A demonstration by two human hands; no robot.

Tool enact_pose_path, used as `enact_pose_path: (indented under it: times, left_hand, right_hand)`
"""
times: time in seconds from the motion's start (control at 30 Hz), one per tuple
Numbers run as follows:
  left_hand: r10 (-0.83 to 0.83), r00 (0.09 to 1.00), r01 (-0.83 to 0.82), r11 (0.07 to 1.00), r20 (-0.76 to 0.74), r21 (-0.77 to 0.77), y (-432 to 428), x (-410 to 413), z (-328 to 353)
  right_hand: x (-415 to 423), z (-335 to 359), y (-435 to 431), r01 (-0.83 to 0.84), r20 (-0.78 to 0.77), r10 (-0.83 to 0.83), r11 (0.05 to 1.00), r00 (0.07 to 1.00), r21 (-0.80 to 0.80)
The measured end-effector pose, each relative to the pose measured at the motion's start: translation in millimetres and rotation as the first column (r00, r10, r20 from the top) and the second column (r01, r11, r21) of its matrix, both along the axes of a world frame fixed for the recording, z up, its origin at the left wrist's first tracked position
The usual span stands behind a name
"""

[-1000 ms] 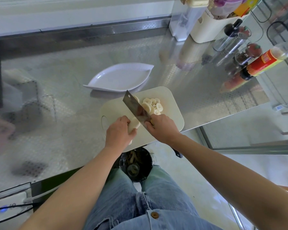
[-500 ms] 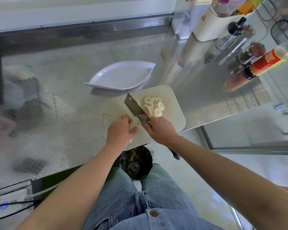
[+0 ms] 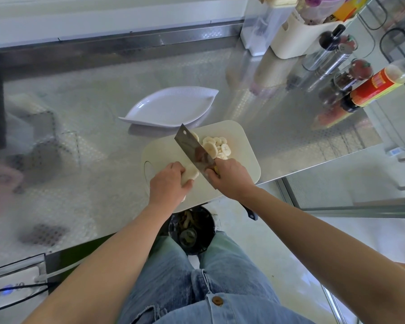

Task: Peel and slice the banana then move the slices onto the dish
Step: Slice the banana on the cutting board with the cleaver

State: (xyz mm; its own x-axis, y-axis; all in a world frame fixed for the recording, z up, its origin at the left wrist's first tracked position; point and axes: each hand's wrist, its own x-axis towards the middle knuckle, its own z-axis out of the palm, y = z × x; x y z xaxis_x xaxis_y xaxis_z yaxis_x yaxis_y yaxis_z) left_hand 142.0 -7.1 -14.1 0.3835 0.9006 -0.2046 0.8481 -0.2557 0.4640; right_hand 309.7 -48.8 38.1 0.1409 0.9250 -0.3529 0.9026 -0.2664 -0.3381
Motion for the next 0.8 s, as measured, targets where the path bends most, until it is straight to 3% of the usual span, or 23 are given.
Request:
enact_pose_path:
  times: [0.8]
  left_hand:
    - [0.006, 1.0, -0.006, 1.0, -0.007, 0.004, 0, 0, 0]
  right_hand:
    - [1, -4, 1, -0.009, 0.012, 0.009, 1.0, 1.0, 0.022]
